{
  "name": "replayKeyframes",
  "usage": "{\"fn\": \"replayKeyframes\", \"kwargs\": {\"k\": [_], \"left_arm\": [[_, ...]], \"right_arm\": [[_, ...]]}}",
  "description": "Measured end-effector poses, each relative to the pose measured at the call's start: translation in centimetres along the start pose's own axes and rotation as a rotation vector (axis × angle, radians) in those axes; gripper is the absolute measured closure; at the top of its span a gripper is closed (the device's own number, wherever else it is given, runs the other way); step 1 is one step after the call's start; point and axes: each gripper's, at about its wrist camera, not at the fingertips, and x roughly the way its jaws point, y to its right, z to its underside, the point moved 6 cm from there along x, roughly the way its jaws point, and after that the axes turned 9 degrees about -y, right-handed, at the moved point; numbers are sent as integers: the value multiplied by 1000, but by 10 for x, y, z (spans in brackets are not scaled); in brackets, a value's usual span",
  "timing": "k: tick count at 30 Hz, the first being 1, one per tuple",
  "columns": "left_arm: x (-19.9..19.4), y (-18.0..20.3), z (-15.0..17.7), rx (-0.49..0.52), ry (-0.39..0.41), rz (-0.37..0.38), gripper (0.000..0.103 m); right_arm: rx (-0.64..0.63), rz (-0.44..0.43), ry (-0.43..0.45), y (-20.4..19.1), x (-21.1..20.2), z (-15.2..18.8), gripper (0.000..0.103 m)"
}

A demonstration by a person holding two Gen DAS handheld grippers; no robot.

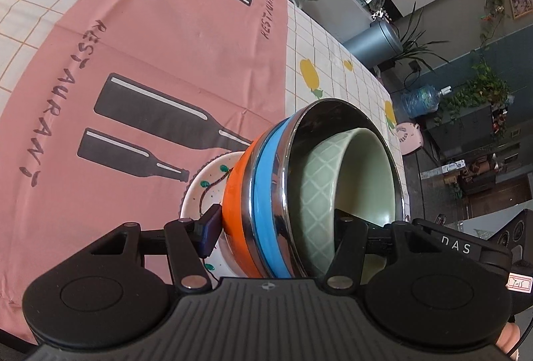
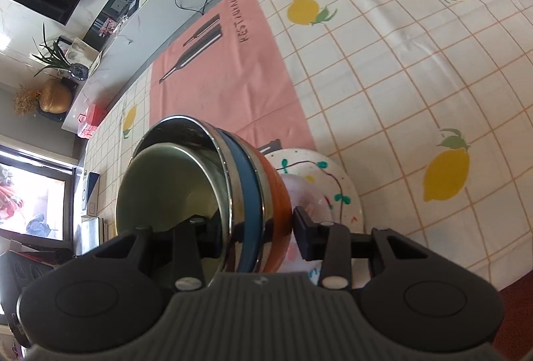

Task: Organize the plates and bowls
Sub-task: 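Lift the bowl stack with both tools and lower it onto the Fruity plate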

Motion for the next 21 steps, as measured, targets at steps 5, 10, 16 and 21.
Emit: {"fn": "replayKeyframes", "kwargs": {"k": [5,10,16,21], "left_arm": [[9,5,0,5,-26,-21,39],[14,7,2,5,-49,-34,39],[16,5,5,11,-66,-46,40],[16,3,7,10,-76,-40,41]], "right_arm": [[20,-9,-15,13,3,-1,63],[29,-8,-27,20,7,-3,63],[31,-6,-34,24,10,-3,63],[14,7,-30,24,11,-2,63]]}}
